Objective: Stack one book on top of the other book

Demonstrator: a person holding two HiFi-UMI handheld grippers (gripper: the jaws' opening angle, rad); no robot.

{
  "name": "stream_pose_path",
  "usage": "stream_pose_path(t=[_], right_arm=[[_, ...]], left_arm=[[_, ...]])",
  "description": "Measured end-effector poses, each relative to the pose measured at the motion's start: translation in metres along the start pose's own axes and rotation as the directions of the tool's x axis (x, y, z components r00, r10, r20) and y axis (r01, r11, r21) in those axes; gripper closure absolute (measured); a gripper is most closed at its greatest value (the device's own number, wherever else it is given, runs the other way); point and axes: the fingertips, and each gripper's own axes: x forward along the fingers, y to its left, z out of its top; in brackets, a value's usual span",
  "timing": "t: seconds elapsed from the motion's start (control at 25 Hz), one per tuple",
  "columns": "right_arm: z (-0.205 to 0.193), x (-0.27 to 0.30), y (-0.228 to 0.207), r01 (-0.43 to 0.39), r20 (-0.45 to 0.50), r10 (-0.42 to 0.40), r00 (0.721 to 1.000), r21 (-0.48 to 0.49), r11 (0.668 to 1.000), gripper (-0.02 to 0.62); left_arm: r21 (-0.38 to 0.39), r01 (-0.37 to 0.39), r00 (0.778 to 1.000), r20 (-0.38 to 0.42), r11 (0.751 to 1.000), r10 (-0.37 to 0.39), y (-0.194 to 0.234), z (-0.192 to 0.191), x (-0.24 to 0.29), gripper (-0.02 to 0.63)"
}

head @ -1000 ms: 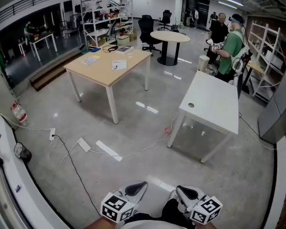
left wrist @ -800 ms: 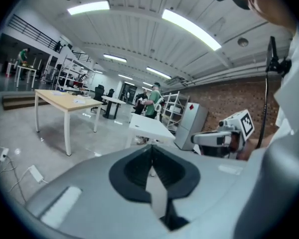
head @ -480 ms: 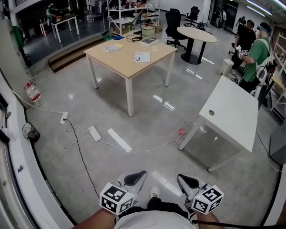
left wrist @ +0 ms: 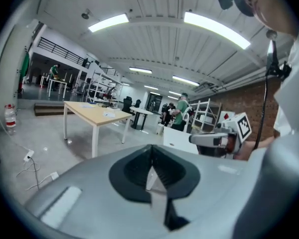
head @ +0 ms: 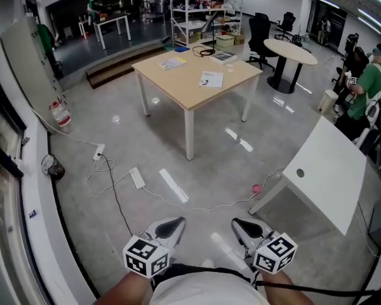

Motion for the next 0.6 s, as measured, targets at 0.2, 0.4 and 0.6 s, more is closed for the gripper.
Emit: stream_pose_path(t=[0.2, 0.4, 0.6], right_arm=[[0.005, 0.021, -0.037, -0.014, -0.019, 0.014, 1.000, -0.018, 1.000, 0.597], [0.006, 0.047, -0.056, -0.014, -0.036, 0.014, 0.999, 0.001, 1.000, 0.597], [0.015, 0.081, -0.080, 0.037, -0.040, -0.037, 0.999, 0.009, 0.999, 0.597]], left_arm=[[0.010, -0.026, 1.000, -0.013, 1.000, 0.026, 0.010, 0.010, 0.029, 0.601], [0.013, -0.046, 0.998, -0.043, 0.999, 0.047, 0.041, 0.015, 0.050, 0.601], [0.007, -0.008, 0.999, -0.050, 1.000, 0.009, 0.082, 0.029, 0.078, 0.601]])
